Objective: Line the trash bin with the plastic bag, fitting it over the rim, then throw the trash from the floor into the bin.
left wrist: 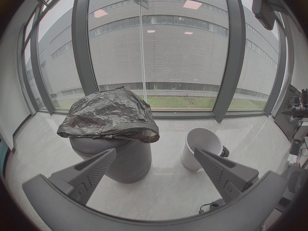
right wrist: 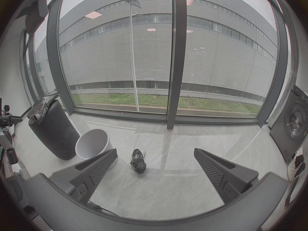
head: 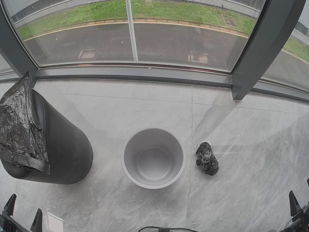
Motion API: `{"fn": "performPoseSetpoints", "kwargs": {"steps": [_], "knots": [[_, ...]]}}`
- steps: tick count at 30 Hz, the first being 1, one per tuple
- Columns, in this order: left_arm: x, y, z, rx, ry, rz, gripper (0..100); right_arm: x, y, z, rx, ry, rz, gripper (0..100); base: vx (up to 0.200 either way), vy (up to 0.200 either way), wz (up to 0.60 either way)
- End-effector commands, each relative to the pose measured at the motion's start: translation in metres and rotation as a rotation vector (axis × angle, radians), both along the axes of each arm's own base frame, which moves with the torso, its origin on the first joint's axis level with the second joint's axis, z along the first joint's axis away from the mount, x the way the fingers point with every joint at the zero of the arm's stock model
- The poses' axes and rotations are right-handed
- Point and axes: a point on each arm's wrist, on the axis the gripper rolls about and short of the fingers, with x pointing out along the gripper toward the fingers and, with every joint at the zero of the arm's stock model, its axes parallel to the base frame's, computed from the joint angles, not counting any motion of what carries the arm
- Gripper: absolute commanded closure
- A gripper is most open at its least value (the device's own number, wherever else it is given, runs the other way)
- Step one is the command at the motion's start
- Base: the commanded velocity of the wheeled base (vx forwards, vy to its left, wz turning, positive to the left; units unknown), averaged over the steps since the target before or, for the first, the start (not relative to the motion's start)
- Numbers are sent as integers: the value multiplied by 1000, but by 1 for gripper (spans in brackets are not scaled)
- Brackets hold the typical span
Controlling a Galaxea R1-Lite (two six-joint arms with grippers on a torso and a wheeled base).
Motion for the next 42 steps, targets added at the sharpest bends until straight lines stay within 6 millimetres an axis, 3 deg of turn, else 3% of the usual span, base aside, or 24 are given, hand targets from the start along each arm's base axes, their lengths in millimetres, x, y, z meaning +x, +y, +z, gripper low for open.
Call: {"fn": "performPoseSetpoints", "kwargs": {"steps": [1, 7, 8, 10, 11, 16, 17, 20, 21, 22, 23, 26, 28, 31, 35, 42], "knots": [[0, 0, -5, 3, 1, 0, 0, 0, 0, -5, -1, 5, -1, 0, 0, 0, 0], [0, 0, -5, 32, -3, -18, 0, -1, 0, -1, 2, -10, 12, 0, 0, 0, 0], [0, 0, -5, 31, -3, -18, 0, -3, 0, 10, 18, -41, 21, 0, 0, 0, 0], [0, 0, -5, 24, -4, -15, 0, -11, 0, 56, 81, -137, 45, 0, 0, 0, 0], [0, 0, -4, 21, -5, -15, 0, -10, 0, 67, 98, -140, 54, 0, 0, 0, 0], [0, 0, -4, 18, -5, -15, 0, -2, 2, 74, -8, -96, 149, 0, 0, 0, 0], [-2, 0, 5, 11, -41, -21, 0, 2, 4, 79, -10, -72, 240, 0, 0, 0, 0], [-6, 1, 85, -165, -142, -61, 0, 16, 8, 99, -1, -9, 446, 0, 0, 0, 0], [0, 1, 101, -228, -113, -74, 0, 25, 10, 106, 3, 18, 512, 0, 0, 0, 0], [1, 1, 103, -234, -110, -75, 0, 26, 10, 107, 4, 24, 522, 0, 0, 0, 0], [11, 0, 111, -216, -52, -82, 0, 44, 13, 115, 9, 86, 628, 0, 0, 0, 0], [21, -1, 96, -78, 19, -105, 0, 65, 18, 120, 7, 123, 715, 0, 0, 0, 0], [29, -2, 77, 71, 97, -128, 0, 89, 24, 119, 20, 159, 763, 0, 0, 0, 0], [35, -2, 66, 212, 140, -149, 0, 104, 27, 114, 20, 167, 760, 0, 0, 0, 0], [43, -2, 60, 456, 186, -138, 0, 117, 30, 108, 18, 184, 765, 0, 0, 0, 0], [52, 0, 63, 853, 225, -101, 0, 123, 30, 104, 30, 206, 757, 0, 0, 0, 0]]}}
